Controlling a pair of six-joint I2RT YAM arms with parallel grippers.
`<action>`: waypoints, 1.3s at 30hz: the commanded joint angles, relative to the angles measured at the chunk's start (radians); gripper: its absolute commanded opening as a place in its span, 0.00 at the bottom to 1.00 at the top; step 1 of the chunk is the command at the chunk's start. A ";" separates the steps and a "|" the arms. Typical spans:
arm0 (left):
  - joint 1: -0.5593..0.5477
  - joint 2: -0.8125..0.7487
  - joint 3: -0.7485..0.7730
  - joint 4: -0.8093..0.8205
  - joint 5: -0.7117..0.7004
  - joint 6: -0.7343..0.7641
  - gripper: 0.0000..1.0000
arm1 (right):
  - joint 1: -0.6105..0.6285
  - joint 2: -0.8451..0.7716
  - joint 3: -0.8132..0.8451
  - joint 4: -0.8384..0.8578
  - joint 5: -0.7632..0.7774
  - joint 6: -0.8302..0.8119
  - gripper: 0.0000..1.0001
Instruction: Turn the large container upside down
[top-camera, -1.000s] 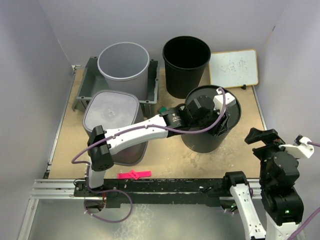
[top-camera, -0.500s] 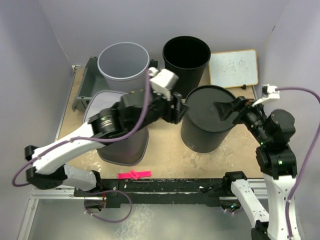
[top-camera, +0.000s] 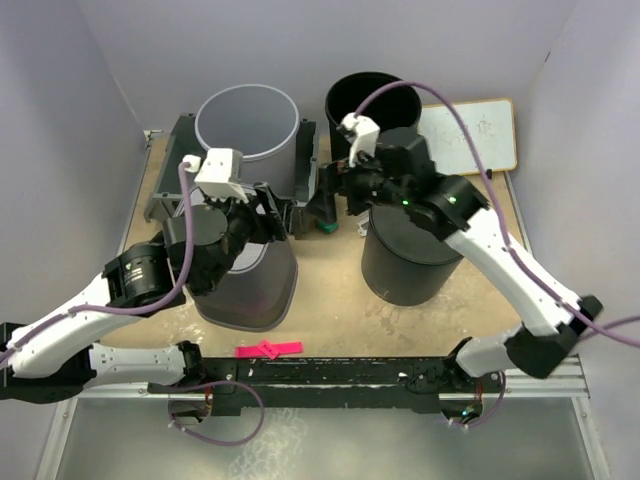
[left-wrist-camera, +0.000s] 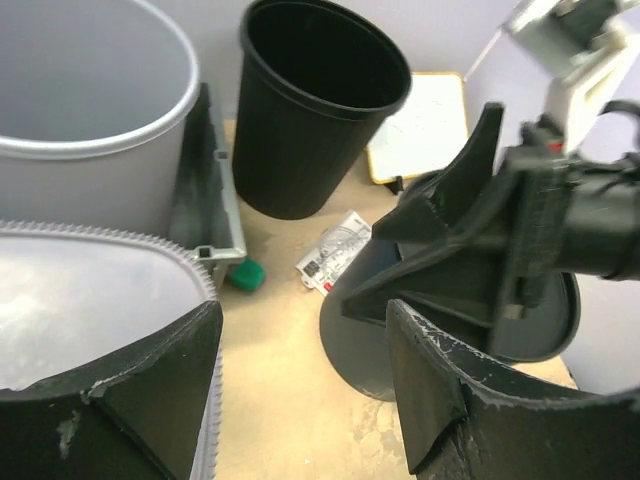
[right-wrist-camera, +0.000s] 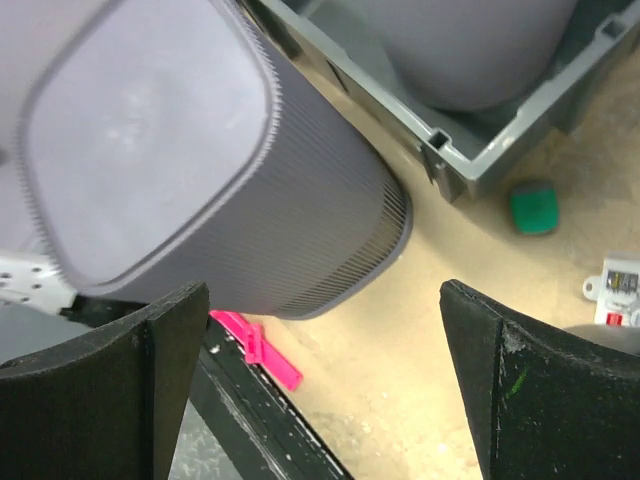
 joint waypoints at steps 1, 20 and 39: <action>0.001 -0.078 -0.036 -0.019 -0.158 -0.085 0.64 | 0.035 0.090 0.091 -0.122 0.139 -0.042 1.00; 0.001 -0.049 -0.143 0.096 -0.106 -0.005 0.64 | -0.038 0.029 -0.068 -0.352 0.682 -0.024 1.00; 0.001 -0.021 -0.198 0.296 -0.030 0.053 0.64 | 0.051 -0.373 -0.523 -0.464 0.624 0.271 1.00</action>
